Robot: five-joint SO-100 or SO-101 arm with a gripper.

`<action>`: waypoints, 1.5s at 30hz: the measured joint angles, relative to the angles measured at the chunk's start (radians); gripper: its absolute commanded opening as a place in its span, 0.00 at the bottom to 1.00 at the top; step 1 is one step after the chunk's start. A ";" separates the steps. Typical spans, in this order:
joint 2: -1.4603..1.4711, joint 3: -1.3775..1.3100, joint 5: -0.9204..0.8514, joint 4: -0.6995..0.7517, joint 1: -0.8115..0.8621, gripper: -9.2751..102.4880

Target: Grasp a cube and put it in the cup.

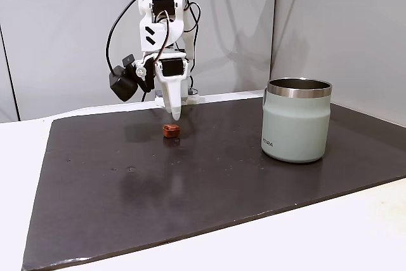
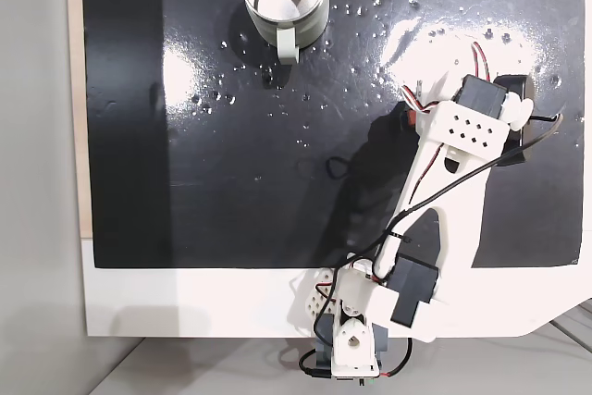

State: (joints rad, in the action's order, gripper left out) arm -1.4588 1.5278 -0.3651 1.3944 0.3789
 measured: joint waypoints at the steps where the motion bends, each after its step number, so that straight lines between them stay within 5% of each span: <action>1: 0.005 0.000 -0.002 0.000 -0.002 0.29; 26: 0.221 -0.080 -0.011 -0.003 -0.002 0.27; 45: 0.233 -0.087 -0.021 -0.005 0.009 0.13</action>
State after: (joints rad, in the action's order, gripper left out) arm -1.2257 1.4404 -0.3866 1.3898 0.3881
